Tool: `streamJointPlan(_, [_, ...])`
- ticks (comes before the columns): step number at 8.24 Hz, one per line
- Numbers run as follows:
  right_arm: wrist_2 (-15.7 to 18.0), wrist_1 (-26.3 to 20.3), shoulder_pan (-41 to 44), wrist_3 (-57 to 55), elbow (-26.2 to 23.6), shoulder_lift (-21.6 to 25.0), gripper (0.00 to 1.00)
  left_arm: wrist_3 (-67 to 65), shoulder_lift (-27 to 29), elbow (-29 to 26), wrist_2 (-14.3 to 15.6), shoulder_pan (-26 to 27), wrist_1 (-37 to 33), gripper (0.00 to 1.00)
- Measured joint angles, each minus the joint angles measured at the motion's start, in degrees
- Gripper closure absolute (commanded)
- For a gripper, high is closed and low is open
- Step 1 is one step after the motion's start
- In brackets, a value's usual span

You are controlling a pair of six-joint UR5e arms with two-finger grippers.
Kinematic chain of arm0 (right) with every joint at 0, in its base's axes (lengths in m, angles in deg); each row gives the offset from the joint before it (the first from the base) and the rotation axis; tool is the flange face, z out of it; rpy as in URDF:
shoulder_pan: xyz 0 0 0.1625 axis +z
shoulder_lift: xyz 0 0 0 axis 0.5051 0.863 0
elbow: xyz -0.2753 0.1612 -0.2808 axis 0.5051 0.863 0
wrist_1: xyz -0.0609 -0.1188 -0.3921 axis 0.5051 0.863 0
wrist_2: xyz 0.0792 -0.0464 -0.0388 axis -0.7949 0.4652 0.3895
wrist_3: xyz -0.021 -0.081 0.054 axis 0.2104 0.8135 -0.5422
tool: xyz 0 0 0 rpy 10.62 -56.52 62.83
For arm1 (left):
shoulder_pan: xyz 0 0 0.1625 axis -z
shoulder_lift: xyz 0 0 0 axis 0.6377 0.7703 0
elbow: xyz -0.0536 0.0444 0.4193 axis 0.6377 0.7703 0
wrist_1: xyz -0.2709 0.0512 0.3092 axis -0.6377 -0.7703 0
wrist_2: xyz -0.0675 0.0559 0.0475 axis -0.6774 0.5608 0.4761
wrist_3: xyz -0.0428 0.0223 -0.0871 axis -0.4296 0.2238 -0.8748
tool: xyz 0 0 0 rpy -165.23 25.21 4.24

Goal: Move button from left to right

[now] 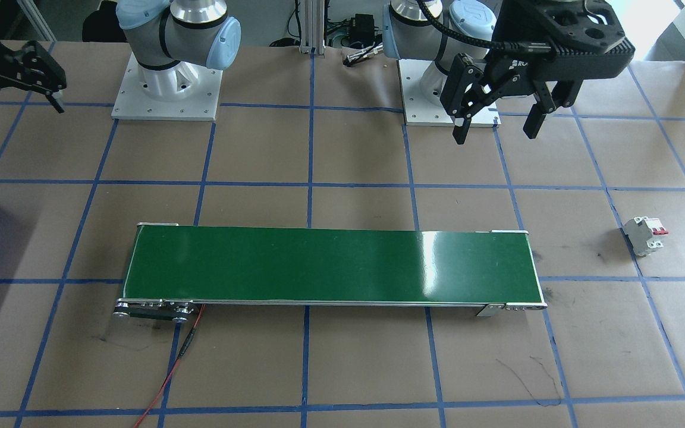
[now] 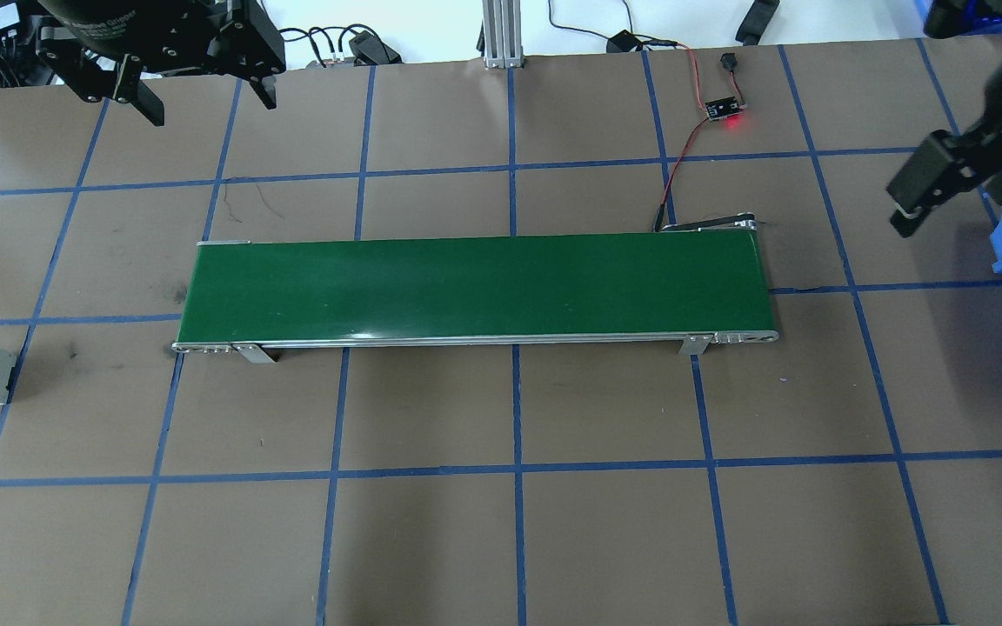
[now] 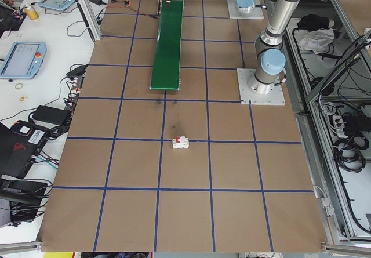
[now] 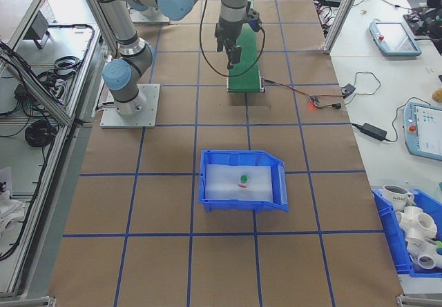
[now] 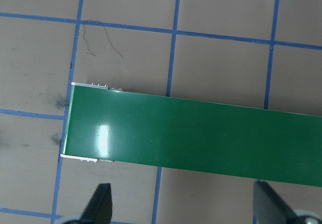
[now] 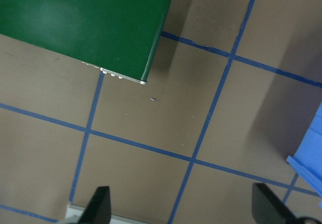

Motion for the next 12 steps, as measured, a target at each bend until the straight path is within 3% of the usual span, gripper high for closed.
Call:
streamJointPlan(2, [-0.3,0.4,9.1,-15.1,3.1,-2.3,0.00,0.0,-0.1,0.0,0.0,0.0,0.0,0.00])
streamJointPlan(5, [-0.5,2.9,13.0,-27.2,8.2,-7.3,0.01,0.1,-0.2,0.0,0.0,0.0,0.0,0.00])
streamJointPlan(8, [-1.5,6.3,16.0,-33.5,6.3,-7.7,0.00,0.1,-0.2,0.0,0.0,0.0,0.0,0.00])
streamJointPlan(12, [-0.8,9.0,18.2,-33.9,4.3,-7.2,0.00,0.1,-0.2,0.0,0.0,0.0,0.0,0.00])
